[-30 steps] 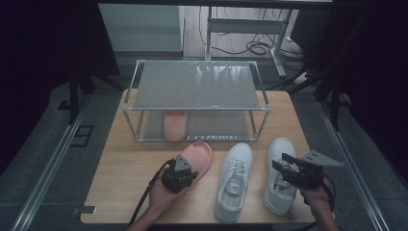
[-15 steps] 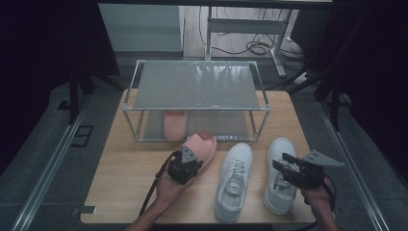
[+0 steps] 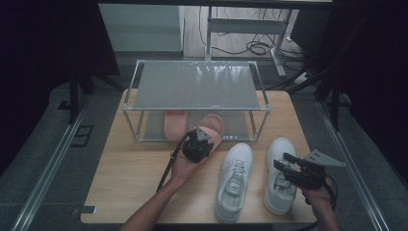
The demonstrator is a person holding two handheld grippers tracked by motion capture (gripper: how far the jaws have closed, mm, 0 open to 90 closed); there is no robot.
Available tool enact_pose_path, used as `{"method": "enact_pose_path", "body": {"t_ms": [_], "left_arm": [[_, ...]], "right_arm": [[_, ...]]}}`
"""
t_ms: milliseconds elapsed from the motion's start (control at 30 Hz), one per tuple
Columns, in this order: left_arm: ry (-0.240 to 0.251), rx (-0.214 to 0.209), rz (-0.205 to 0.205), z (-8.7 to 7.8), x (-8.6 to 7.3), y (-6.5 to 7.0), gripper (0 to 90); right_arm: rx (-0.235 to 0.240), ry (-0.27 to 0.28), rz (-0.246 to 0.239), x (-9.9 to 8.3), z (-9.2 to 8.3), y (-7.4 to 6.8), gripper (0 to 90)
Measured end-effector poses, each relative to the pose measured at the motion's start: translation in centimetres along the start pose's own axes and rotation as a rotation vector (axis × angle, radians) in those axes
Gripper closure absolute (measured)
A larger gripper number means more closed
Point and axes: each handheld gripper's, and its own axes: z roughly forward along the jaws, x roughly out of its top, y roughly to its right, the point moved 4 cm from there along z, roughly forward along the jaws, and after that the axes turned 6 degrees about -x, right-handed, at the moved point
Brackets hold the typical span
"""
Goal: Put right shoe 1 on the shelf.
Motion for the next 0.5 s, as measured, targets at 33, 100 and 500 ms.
{"method": "enact_pose_path", "body": {"t_ms": [33, 100, 500], "left_arm": [[0.0, 0.003, -0.004, 0.3, 0.2, -0.2, 81.9], [-0.004, 0.015, -0.012, 0.8, 0.6, -0.6, 81.9], [-0.036, 0.057, -0.058, 4.0, 2.2, -2.2, 81.7]], "right_arm": [[0.0, 0.002, 0.002, 0.0, 0.0, 0.0, 46.6], [-0.001, 0.004, 0.002, 0.0, 0.0, 0.1, 46.6], [0.003, 0.002, 0.003, -0.1, 0.0, 0.1, 46.6]]}}
